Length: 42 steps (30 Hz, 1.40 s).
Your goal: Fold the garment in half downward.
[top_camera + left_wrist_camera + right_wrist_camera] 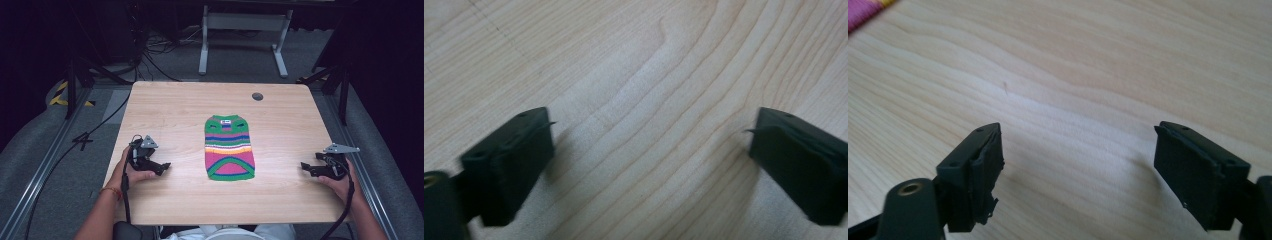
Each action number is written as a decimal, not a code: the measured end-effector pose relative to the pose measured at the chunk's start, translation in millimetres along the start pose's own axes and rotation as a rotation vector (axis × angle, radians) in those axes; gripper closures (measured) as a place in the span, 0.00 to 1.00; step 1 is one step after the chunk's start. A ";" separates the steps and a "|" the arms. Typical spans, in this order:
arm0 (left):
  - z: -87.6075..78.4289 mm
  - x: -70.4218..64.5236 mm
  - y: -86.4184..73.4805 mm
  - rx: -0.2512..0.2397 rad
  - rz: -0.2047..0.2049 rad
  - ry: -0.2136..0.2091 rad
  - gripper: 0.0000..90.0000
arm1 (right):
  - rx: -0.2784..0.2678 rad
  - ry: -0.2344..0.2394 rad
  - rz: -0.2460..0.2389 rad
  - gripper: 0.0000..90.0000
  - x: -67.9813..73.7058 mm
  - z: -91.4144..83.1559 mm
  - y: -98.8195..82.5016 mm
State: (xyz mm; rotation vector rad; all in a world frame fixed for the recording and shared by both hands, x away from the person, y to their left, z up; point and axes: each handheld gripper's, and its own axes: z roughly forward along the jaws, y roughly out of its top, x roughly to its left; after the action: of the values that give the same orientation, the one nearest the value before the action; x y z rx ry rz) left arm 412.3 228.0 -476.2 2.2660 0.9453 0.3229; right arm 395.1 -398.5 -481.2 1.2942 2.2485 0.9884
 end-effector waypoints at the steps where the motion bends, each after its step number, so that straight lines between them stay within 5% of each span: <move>1: -0.7 1.4 1.3 0.000 0.010 -0.018 0.26 | -0.011 0.013 0.002 0.25 -1.1 -1.0 3.3; 8: 3.4 5.6 24.1 0.011 0.023 -0.047 0.29 | -0.027 0.027 -0.081 0.37 6.1 4.0 39.4; 10: 6.4 4.8 33.2 0.032 0.063 -0.047 0.30 | -0.037 0.053 -0.096 0.38 11.1 10.0 57.1; 14: 13.6 4.5 52.9 0.003 0.062 -0.066 0.31 | -0.048 0.069 -0.123 0.39 17.9 21.4 85.1; 17: 24.6 6.5 79.8 -0.037 0.072 -0.078 0.35 | -0.052 0.091 -0.147 0.42 26.7 43.3 114.4; 26: 69.7 16.1 129.1 -0.076 0.006 -0.077 0.38 | -0.046 0.164 -0.138 0.50 42.5 98.3 164.3; 37: 113.1 16.2 166.6 -0.026 -0.025 -0.053 0.43 | 0.021 0.180 -0.186 0.59 66.5 152.6 195.8; 42: 130.3 11.9 176.0 -0.015 -0.028 -0.071 0.58 | 0.029 0.192 -0.184 0.62 72.1 166.6 200.9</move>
State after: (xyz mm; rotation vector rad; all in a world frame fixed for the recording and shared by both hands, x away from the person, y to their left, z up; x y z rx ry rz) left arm 574.8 81.8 -460.0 2.2337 0.9343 0.2348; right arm 580.9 -204.3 -448.1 1.0184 2.4817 1.0550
